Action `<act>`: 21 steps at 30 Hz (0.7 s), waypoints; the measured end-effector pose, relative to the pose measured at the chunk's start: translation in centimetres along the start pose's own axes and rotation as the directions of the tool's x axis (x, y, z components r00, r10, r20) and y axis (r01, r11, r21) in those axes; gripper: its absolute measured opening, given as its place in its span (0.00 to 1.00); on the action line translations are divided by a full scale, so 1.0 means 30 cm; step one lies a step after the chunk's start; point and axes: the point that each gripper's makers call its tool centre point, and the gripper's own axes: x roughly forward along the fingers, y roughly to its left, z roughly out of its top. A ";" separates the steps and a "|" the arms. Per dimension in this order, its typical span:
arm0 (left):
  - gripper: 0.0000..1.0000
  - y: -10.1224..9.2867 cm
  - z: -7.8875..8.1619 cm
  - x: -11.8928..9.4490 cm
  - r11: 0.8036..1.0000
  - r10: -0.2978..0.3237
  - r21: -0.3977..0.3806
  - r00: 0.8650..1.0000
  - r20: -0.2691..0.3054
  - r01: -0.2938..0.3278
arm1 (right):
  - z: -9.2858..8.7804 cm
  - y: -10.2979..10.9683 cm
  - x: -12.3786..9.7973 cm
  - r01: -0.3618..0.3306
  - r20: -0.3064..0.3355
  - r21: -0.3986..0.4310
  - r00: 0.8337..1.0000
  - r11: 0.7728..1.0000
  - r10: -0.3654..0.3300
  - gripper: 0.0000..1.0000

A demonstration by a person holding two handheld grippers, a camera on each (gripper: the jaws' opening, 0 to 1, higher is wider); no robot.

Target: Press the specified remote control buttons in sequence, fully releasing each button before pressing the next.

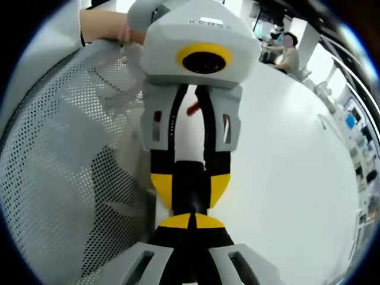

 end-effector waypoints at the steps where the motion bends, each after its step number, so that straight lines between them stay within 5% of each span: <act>1: 0.25 0.000 0.000 0.000 1.000 0.000 0.000 1.000 0.000 0.000 | 0.000 0.000 0.001 0.001 -0.003 -0.011 1.000 1.000 -0.001 0.00; 7: 0.25 0.000 0.000 0.000 1.000 -0.001 0.001 1.000 -0.001 0.001 | 0.000 0.006 0.005 0.046 -0.031 -0.093 0.998 0.995 -0.049 0.00; 16: 0.25 0.000 0.001 0.001 1.000 0.001 0.001 1.000 -0.001 -0.001 | -0.002 -0.003 0.004 0.049 -0.041 -0.068 0.998 0.996 -0.052 0.00; 19: 0.25 0.000 0.001 0.001 1.000 0.001 0.000 1.000 -0.002 -0.001 | 0.002 -0.002 0.001 0.027 0.003 0.079 1.000 0.997 -0.027 0.00; 21: 0.25 -0.001 0.001 0.000 1.000 0.001 0.001 1.000 -0.002 -0.001 | 0.007 -0.010 -0.004 -0.030 0.075 0.213 0.997 0.977 0.014 0.00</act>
